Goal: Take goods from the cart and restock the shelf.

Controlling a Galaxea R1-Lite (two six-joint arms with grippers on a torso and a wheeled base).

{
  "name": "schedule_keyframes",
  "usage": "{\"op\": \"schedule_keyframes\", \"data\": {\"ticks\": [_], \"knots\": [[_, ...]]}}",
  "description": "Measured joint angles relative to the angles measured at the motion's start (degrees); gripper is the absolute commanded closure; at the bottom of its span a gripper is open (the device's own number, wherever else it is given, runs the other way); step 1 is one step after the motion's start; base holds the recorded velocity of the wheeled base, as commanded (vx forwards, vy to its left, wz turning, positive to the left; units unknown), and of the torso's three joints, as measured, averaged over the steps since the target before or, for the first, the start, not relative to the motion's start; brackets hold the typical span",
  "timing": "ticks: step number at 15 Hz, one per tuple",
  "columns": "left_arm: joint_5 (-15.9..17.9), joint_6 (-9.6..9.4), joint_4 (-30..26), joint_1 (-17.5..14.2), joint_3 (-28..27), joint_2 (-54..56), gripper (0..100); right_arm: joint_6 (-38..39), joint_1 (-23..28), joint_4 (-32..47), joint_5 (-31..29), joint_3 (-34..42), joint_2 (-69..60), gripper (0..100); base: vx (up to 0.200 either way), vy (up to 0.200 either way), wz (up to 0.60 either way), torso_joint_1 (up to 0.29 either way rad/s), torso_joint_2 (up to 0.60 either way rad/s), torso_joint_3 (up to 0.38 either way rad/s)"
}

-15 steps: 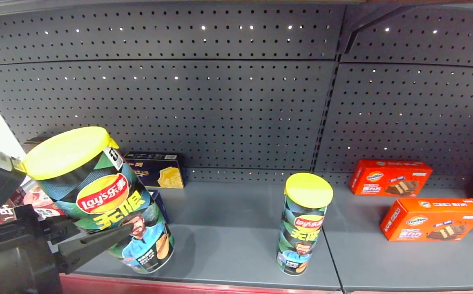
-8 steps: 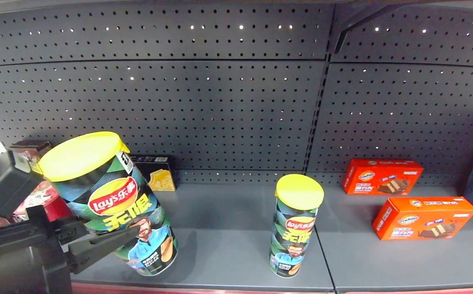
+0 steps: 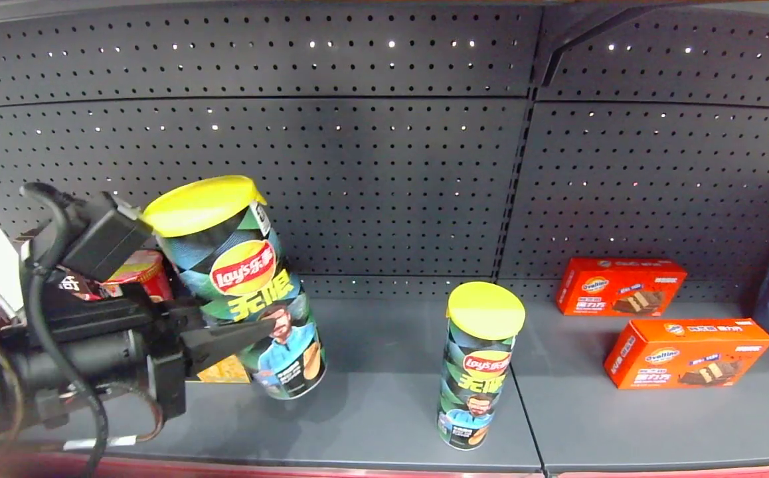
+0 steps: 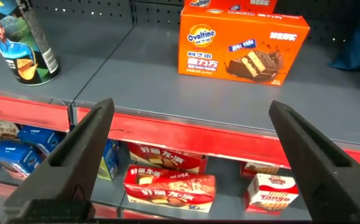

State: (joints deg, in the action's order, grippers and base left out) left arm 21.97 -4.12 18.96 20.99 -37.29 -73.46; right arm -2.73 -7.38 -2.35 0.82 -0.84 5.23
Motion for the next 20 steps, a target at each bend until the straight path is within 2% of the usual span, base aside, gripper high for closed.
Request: {"op": "schedule_keyframes", "data": {"ticks": [2, 4, 6, 7, 9, 11, 13, 14, 16, 18, 20], "knots": [[4.47, 0.0, 6.52, -0.13, -2.36, -6.12, 100, 0.02, 0.0, 0.0, 0.07, 0.0, 0.0, 0, 0.0, 0.0, 0.0, 0.0, 0.0, 0.0], [7.53, -0.09, 10.06, -0.35, -6.03, -13.25, 100, 0.02, 0.05, 0.0, 0.29, 0.02, 0.02, 0, 0.0, 0.0, 0.0, 0.0, 0.0, 0.0], [14.43, -0.41, 12.21, -0.4, -12.84, -20.94, 100, -0.02, 0.05, 0.01, 0.51, 0.02, 0.04, 0, 0.0, 0.0, 0.0, 0.0, 0.0, 0.0], [16.85, -0.83, 12.54, -0.46, -16.24, -24.36, 100, -0.05, 0.05, 0.0, 0.77, 0.02, 0.04, 0, 0.0, 0.0, 0.0, 0.0, 0.0, 0.0], [19.41, -2.04, 12.59, -0.46, -21.81, -30.7, 100, -0.05, 0.0, 0.0, 1.26, 0.02, 0.06, 0, 0.0, 0.0, 0.0, 0.0, 0.0, 0.0], [20.32, -3.24, 12.26, -0.3, -25.72, -35.74, 100, -0.09, 0.0, 0.0, 2.07, 0.05, 0.09, 0, 0.0, 0.0, 0.0, 0.0, 0.0, 0.0], [20.48, -5.45, 9.67, -0.77, -29.94, -40.05, 100, -0.27, 0.0, 0.0, 2.16, 0.05, 0.09, 0, 0.0, 0.0, 0.0, 0.0, 0.0, 0.0], [20.46, -7.25, 6.11, -1.05, -32.02, -41.36, 100, -0.28, 0.0, 0.01, 2.16, 0.02, 0.11, 0, 0.0, 0.0, 0.0, 0.0, 0.0, 0.0], [20.48, -13.86, -1.41, -1.78, -36.5, -43.9, 100, -0.35, 0.0, 0.04, 2.66, 0.02, 0.13, 0, 0.0, 0.0, 0.0, 0.0, 0.0, 0.0], [20.48, -15.4, -2.45, -2.08, -39.08, -45.84, 100, -0.39, 0.05, 0.09, 3.69, -0.06, 0.15, 0, 0.0, 0.0, 0.0, 0.0, 0.0, 0.0], [20.53, -15.42, -2.6, -1.95, -40.57, -47.35, 100, -0.41, 0.0, 0.15, 3.97, -0.06, 0.17, 0, 0.0, 0.0, 0.0, 0.0, 0.0, 0.0]]}}
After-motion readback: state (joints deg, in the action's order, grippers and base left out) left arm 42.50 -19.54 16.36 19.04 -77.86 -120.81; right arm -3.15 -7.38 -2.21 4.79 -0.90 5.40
